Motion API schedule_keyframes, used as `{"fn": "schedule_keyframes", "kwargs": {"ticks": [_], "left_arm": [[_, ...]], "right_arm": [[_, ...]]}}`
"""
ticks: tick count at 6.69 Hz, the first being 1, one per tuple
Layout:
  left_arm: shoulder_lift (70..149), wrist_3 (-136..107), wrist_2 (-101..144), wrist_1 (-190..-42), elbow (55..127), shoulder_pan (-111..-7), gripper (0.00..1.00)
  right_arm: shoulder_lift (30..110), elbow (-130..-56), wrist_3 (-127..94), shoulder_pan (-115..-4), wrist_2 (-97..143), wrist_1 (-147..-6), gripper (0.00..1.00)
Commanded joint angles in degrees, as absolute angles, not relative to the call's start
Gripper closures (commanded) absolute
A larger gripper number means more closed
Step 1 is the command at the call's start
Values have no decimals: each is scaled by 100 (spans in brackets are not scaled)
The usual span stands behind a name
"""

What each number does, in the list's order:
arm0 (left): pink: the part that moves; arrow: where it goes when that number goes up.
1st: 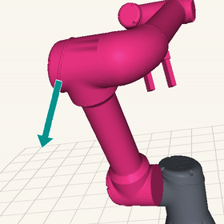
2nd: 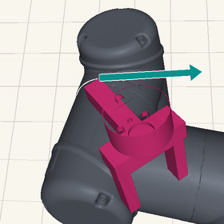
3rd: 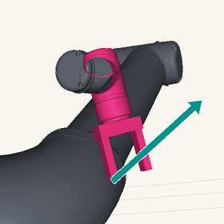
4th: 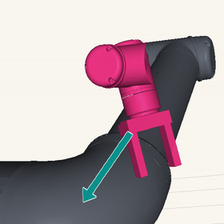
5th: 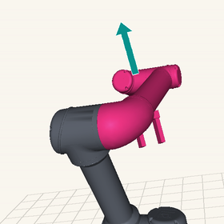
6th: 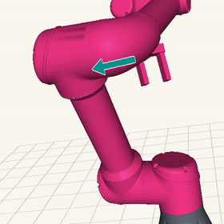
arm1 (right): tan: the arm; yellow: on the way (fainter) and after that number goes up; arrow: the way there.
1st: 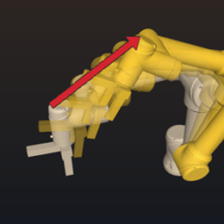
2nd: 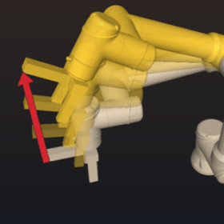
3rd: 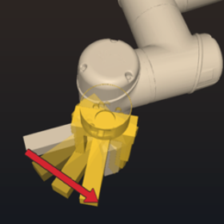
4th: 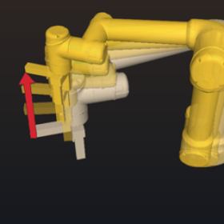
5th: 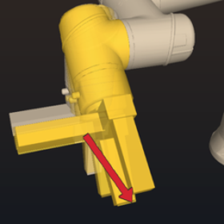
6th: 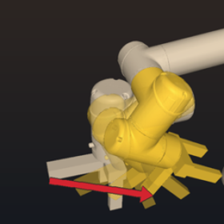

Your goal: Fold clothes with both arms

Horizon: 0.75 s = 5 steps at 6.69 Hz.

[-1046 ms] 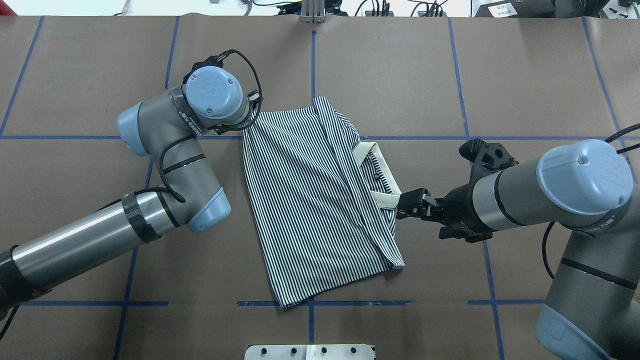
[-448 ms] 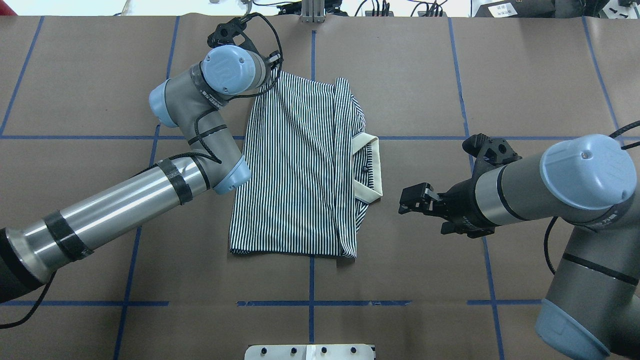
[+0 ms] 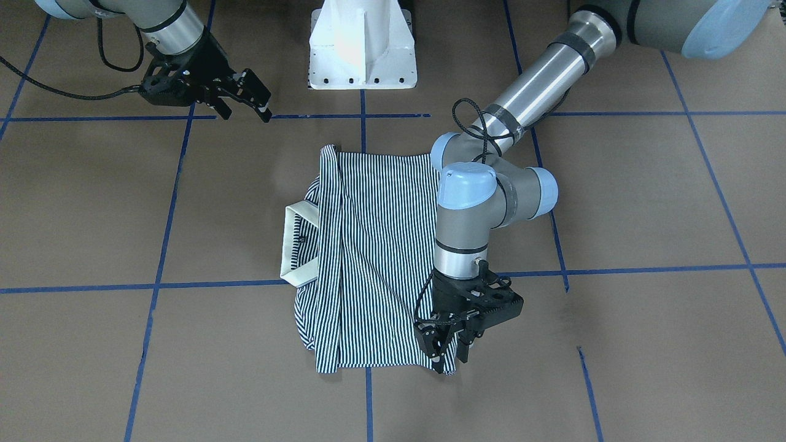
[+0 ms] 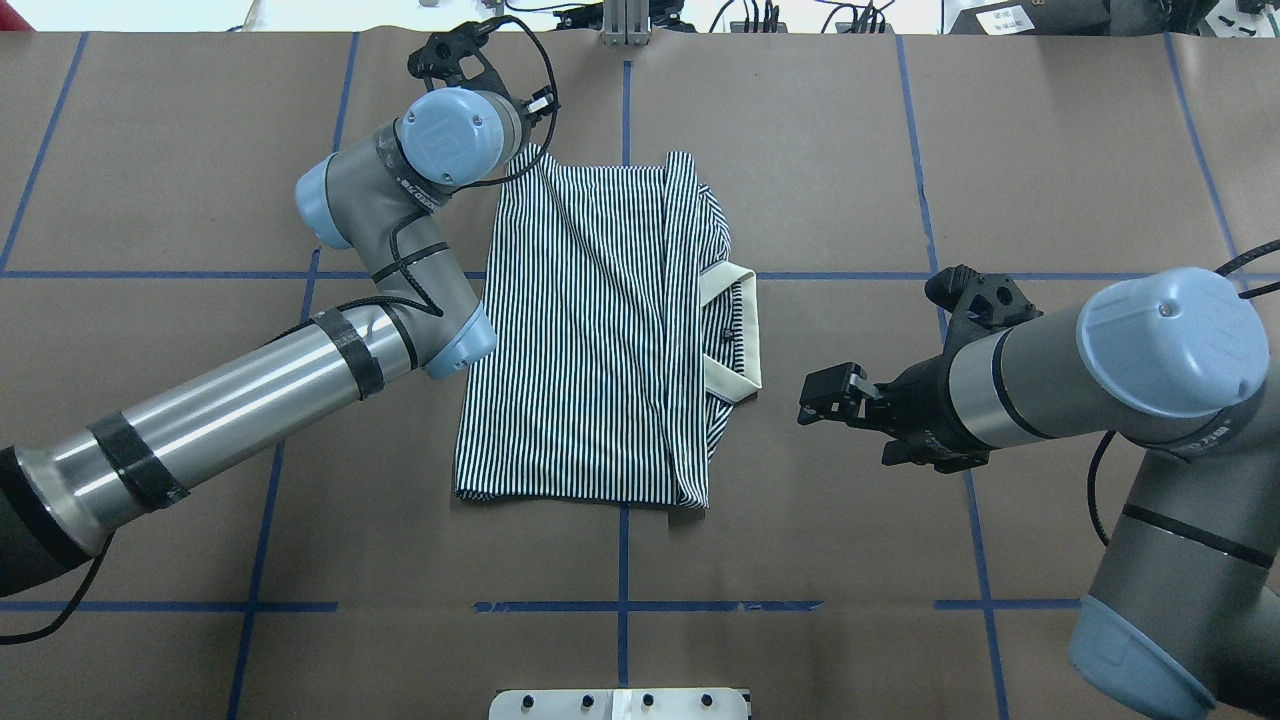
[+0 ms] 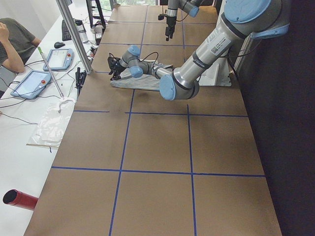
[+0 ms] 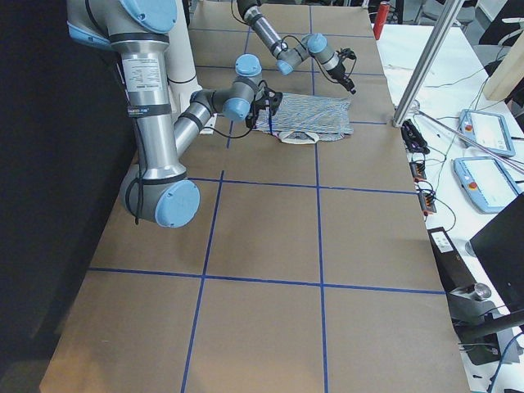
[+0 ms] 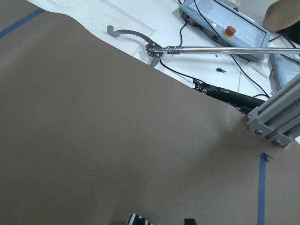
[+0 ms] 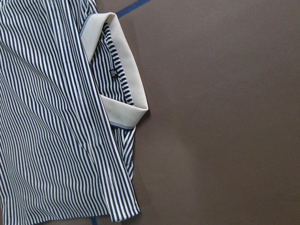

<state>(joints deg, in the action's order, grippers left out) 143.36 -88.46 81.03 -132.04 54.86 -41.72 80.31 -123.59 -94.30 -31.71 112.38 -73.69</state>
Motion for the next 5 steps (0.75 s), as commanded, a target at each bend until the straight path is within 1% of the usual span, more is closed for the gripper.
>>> {"fn": "schedule_keyframes", "kwargs": {"ticks": [1,2,3,4,5], "left_arm": [[14266,-8431,9070,-12914,5885,-4507,0],[13951,-8420,9897,-12398,6524,-4587,0],[13426,-8359,9931,-11931,7418,-4588,0],[13099,-8045,9940,-11361,8227,-4579,0],[12782,-7912,10036,-10799,9010,-4544,0]], "right_arm": [[7928,-12209,-9361,-3129,11119,-7409,0],[7719,-11982,-9030,-3112,11057,-7479,0],[7212,-11745,-8731,-3033,11013,-8202,0],[6685,-11568,-8353,-2745,10639,-9001,0],[6279,-11210,-8202,-2446,10121,-9218,0]]}}
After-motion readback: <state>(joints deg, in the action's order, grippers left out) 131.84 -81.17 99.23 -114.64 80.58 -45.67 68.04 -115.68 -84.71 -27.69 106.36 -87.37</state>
